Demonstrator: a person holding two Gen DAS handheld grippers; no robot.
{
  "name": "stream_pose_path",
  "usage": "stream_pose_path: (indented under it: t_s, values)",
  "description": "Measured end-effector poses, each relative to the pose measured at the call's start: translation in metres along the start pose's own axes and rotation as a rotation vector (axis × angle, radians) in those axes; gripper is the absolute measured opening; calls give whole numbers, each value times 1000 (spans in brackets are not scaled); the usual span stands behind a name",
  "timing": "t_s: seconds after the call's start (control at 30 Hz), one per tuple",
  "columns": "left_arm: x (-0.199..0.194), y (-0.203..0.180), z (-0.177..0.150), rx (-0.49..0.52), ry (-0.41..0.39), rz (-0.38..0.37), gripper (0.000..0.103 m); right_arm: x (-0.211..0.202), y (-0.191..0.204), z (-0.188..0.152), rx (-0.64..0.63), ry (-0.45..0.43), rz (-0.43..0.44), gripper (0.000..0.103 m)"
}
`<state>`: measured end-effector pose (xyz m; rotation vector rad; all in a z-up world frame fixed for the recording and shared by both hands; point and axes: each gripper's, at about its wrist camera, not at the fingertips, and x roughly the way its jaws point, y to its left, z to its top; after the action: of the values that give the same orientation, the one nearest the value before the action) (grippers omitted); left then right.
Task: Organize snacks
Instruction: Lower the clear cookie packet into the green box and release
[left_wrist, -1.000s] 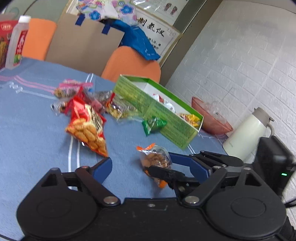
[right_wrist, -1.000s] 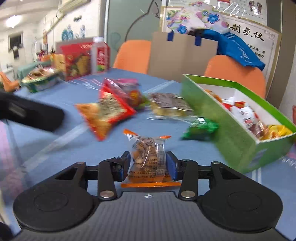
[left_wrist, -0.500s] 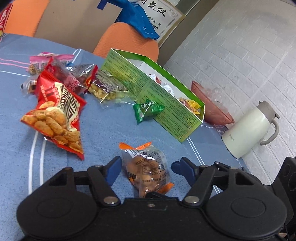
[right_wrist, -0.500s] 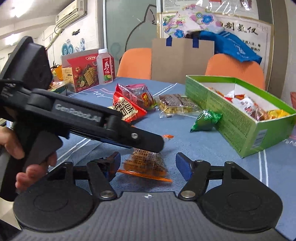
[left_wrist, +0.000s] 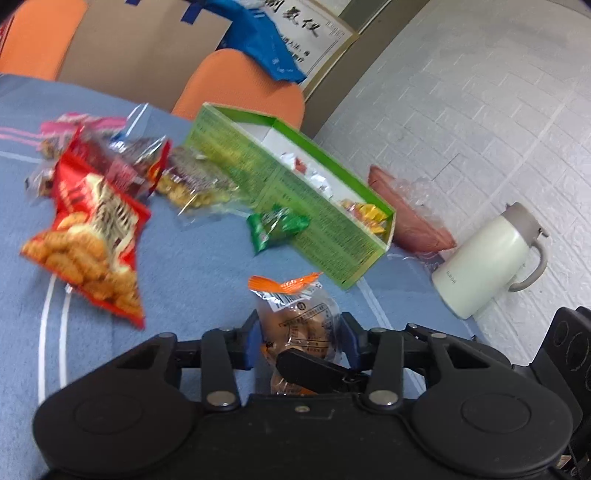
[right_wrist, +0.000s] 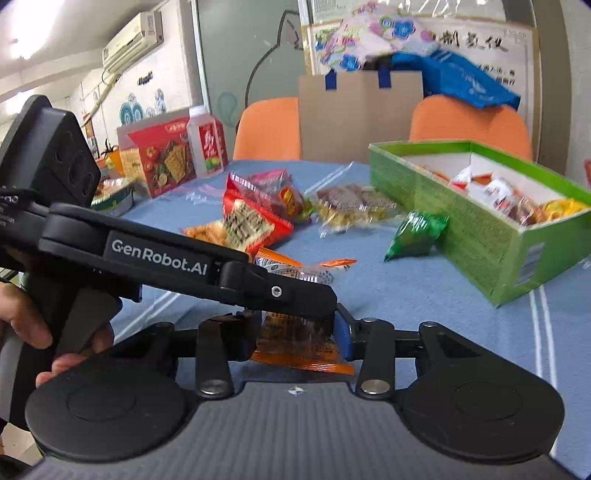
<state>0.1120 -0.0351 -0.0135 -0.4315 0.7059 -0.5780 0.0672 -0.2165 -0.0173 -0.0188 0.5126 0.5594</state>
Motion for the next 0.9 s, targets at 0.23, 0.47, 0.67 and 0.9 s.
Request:
stream_pose_path:
  t_s: [0.23, 0.47, 0.67, 0.9]
  values:
    - [15, -35, 44, 86, -75, -57, 62, -17, -24, 33, -24, -131, -81, 69]
    - [55, -64, 84, 165, -120, -118, 62, -17, -62, 58, -44, -239, -186, 69]
    - [97, -70, 104, 182, -116, -139, 63, -6, -103, 69, -9, -277, -229, 68]
    - [130, -54, 97, 187, -124, 6, 103, 27, -136, 51, 18, -221, -307, 89]
